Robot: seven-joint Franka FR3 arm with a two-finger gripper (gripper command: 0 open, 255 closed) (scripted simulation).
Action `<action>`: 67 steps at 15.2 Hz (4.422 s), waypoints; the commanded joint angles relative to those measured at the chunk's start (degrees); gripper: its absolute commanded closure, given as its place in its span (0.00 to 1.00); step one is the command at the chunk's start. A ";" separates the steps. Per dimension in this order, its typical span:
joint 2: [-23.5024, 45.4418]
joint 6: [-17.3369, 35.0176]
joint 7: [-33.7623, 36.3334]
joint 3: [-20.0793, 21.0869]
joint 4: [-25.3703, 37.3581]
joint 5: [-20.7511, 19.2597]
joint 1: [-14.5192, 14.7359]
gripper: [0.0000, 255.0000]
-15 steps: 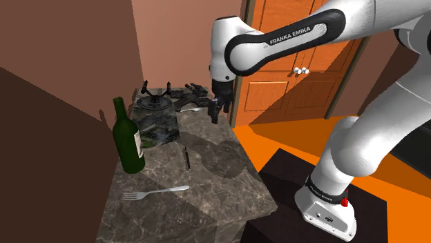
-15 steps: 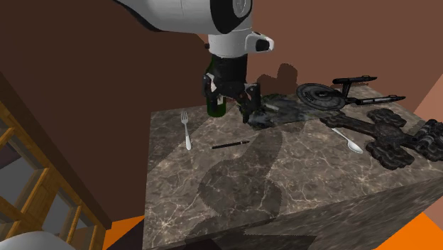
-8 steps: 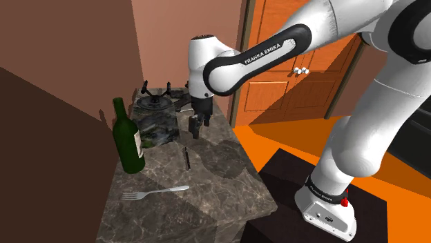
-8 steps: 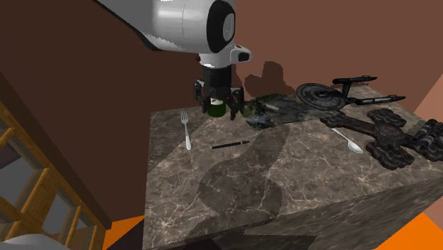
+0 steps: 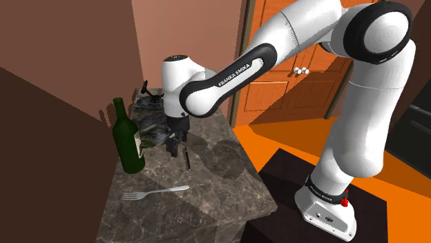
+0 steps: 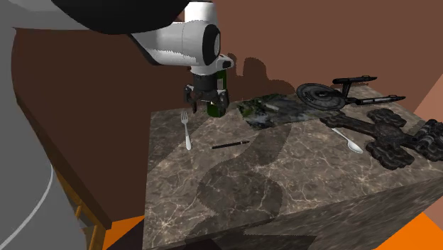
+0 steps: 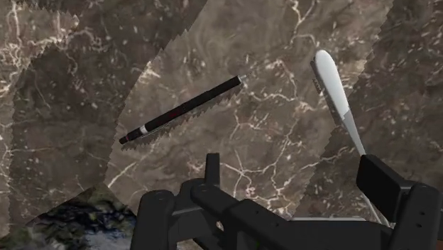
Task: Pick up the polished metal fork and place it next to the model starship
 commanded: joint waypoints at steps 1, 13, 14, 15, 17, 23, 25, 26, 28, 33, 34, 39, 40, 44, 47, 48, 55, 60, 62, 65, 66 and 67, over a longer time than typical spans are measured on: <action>3.21 1.07 0.52 0.73 2.18 -1.29 1.32 0.00; 24.73 3.63 0.88 1.90 21.25 -9.69 10.80 0.00; 25.02 3.62 0.85 1.89 21.56 -9.77 10.97 0.00; 25.53 4.12 0.97 1.73 21.56 -9.97 11.09 0.00; 26.58 5.10 1.20 1.42 21.60 -10.36 11.34 0.00; 29.07 7.26 1.73 0.66 21.90 -11.26 11.94 0.00; 29.08 7.26 1.73 0.66 21.90 -11.26 11.94 0.00; 29.08 7.26 1.73 0.66 21.90 -11.26 11.94 0.00; 29.08 7.26 1.73 0.66 21.90 -11.26 11.94 0.00; 29.21 7.24 1.71 0.64 22.04 -11.28 11.95 1.00; 29.26 7.16 1.60 0.63 22.18 -11.26 11.89 1.00; 29.07 7.26 1.73 0.67 21.90 -11.26 11.94 1.00; 28.55 6.77 1.62 0.83 21.87 -11.08 11.82 1.00; 26.53 4.76 1.19 1.47 21.90 -10.31 11.38 1.00; 25.09 3.20 0.86 1.92 22.06 -9.73 11.07 1.00; 24.63 2.66 0.75 2.07 22.14 -9.54 10.97 1.00; 21.58 -1.20 -0.01 2.99 23.08 -8.22 10.37 1.00; 19.65 -4.11 -0.52 3.54 24.15 -7.33 10.04 1.00; 18.94 -5.31 -0.72 3.74 24.68 -7.00 9.93 1.00; 17.94 -7.14 -1.00 4.02 25.58 -6.52 9.78 1.00; 17.63 -7.76 -1.09 4.10 25.90 -6.36 9.74 1.00; 17.32 -8.39 -1.18 4.18 26.25 -6.22 9.70 1.00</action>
